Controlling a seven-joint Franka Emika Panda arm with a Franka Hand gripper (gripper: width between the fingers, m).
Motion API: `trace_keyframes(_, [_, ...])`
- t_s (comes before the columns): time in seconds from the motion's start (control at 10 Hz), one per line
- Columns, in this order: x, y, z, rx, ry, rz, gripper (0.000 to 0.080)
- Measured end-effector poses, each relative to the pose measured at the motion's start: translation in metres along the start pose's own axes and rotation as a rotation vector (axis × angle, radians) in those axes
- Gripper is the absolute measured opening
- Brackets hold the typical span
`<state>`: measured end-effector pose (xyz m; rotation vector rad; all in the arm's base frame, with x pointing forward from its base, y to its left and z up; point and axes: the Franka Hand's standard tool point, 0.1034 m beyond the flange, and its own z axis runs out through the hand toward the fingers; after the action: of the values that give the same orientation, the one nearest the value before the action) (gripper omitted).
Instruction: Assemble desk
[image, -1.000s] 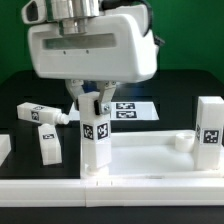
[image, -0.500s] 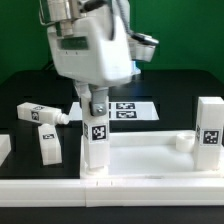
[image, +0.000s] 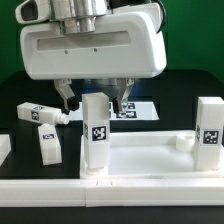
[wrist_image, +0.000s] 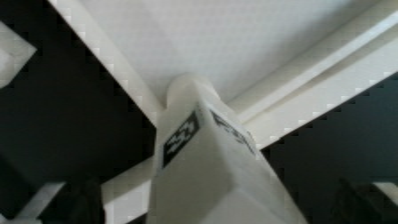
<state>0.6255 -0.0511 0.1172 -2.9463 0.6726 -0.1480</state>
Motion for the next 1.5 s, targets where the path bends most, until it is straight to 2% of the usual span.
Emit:
trace_keyframes(0.1, [0.0000,0.0002,-0.0002,-0.009,0.000,-0.117,0.0648])
trace_keyframes(0.2, [-0.0013,-0.0029,-0.0007,-0.037,-0.009,-0.440,0.0649])
trace_keyframes(0.3, [-0.0017,-0.0050,-0.0010,-0.039,-0.014,-0.523,0.0649])
trace_keyframes(0.4, [-0.0013,-0.0033,-0.0006,-0.040,-0.014,-0.490,0.0649])
trace_keyframes(0.5, [-0.0013,-0.0032,-0.0004,-0.041,-0.014,-0.476,0.0567])
trace_keyframes(0.6, [-0.0013,-0.0032,-0.0004,-0.041,-0.014,-0.475,0.0378])
trace_keyframes(0.7, [-0.0010,-0.0027,-0.0004,-0.042,-0.012,-0.408,0.0378])
trace_keyframes(0.8, [-0.0007,-0.0023,-0.0003,-0.042,-0.009,-0.305,0.0285])
trace_keyframes(1.2, [0.0013,-0.0041,0.0016,-0.046,0.022,0.427,0.0285])
trace_keyframes(1.3, [0.0021,-0.0032,0.0014,-0.035,0.024,0.629,0.0285])
trace_keyframes(1.4, [0.0036,0.0000,0.0007,-0.009,0.012,0.806,0.0286])
trace_keyframes(1.5, [0.0029,-0.0003,0.0013,-0.007,0.011,0.892,0.0287])
